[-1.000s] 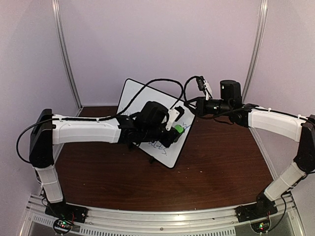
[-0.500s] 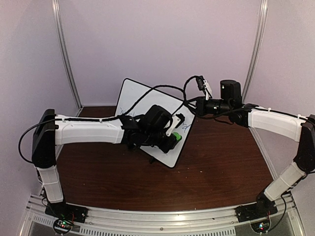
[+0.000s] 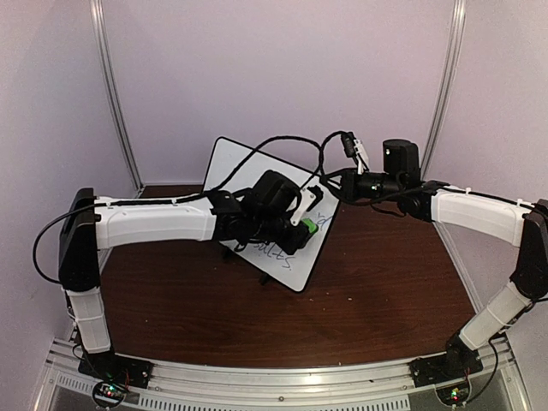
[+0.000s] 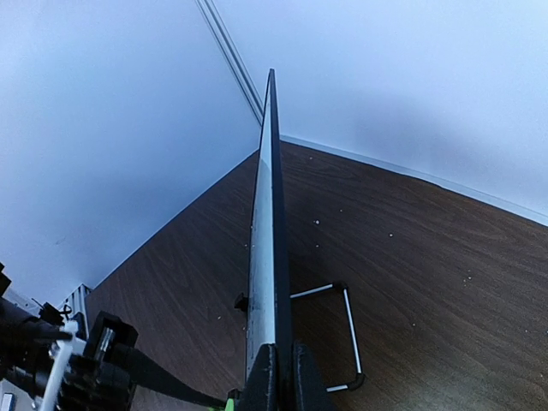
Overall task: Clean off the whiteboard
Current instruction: Erase the center of the whiteboard.
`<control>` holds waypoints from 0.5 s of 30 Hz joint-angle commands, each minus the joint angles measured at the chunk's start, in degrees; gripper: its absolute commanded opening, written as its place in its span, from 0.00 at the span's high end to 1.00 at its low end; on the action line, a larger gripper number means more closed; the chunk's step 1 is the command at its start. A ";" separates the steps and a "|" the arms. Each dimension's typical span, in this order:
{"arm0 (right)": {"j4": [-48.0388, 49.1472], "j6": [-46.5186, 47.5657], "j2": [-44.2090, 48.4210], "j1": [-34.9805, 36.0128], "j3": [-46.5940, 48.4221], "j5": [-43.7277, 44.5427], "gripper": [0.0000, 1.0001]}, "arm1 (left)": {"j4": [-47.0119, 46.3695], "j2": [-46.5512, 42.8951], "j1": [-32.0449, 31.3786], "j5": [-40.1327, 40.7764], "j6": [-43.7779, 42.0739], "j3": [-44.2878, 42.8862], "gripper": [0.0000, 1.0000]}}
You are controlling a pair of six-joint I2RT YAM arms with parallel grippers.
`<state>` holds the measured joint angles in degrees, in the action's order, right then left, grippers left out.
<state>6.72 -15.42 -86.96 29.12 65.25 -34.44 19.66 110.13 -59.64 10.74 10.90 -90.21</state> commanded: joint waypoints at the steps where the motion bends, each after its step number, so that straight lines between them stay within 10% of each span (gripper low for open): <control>1: -4.26 3.03 -1.21 4.01 -0.84 -10.39 1.00 | -17.35 -1.60 5.28 3.79 -2.90 0.44 0.83; 15: -4.31 3.29 -0.80 4.01 -1.31 -10.11 1.00 | -17.92 -2.36 5.16 -3.20 -1.91 9.11 0.84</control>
<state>6.66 -16.82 -87.02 29.21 65.25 -34.26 3.16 107.66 -55.31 11.40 8.03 -86.70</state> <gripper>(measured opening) 0.042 0.233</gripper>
